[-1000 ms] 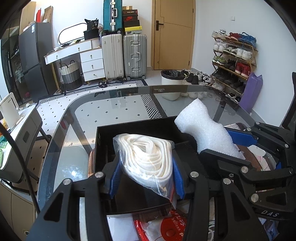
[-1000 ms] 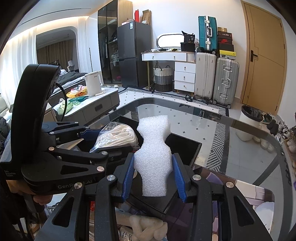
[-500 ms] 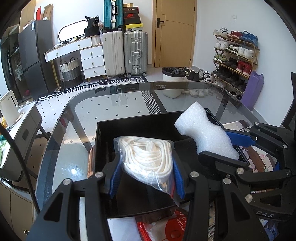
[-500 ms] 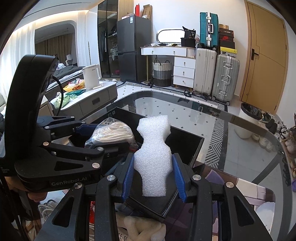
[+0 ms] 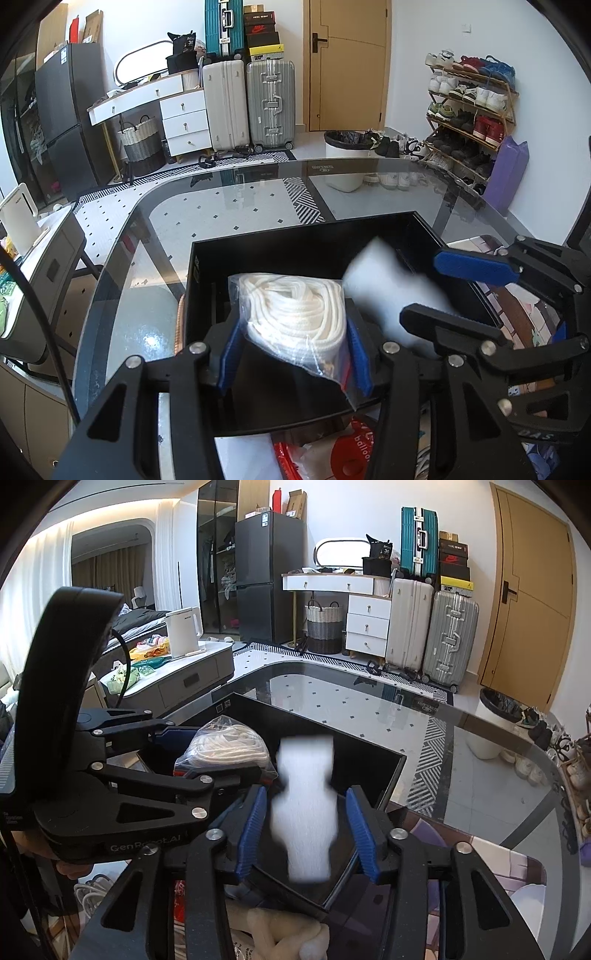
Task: Organize soft objects
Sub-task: 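Open both grippers to drop the foam block and bagged cable into the box, then move both tools back toward the remaining cables on the table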
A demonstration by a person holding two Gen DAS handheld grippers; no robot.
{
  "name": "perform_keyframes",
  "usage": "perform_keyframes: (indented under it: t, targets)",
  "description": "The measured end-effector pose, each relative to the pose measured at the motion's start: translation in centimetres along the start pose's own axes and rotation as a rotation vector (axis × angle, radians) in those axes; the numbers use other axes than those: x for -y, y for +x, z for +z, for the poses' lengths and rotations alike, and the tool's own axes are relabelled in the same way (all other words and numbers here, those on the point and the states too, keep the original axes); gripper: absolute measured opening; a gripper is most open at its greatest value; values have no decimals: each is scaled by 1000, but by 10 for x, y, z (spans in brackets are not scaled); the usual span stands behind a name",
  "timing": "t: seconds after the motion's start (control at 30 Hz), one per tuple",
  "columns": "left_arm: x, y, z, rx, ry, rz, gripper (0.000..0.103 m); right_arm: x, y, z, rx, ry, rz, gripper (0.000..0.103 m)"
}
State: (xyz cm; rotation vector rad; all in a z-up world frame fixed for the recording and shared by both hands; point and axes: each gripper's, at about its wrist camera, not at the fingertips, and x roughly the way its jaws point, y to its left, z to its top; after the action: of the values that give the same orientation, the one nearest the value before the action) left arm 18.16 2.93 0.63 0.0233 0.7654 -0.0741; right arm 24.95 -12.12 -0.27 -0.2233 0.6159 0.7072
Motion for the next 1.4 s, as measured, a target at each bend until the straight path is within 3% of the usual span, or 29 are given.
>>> perform_keyframes:
  t: [0.2, 0.3, 0.33, 0.43, 0.83, 1.1, 1.4]
  targets:
    - [-1, -6, 0, -6, 2, 7, 65, 2, -13, 1, 16, -9, -44, 67]
    - [-2, -15, 1, 2, -6, -3, 69, 8, -24, -1, 29, 8, -68, 88]
    - [-3, -18, 1, 5, -9, -4, 75, 9, -28, -1, 34, 12, -74, 93]
    - [-5, -29, 1, 31, -27, -4, 85, 15, -40, -3, 50, 35, -83, 102]
    - [7, -65, -10, 36, 5, 46, 103, 11, -77, -13, 61, 66, -71, 102]
    - [13, -78, -29, 10, 12, 115, 103, -3, -96, -21, 62, 62, -47, 102]
    - [10, -88, -49, -28, -13, 105, 103, -7, -108, -38, 38, 70, -44, 102]
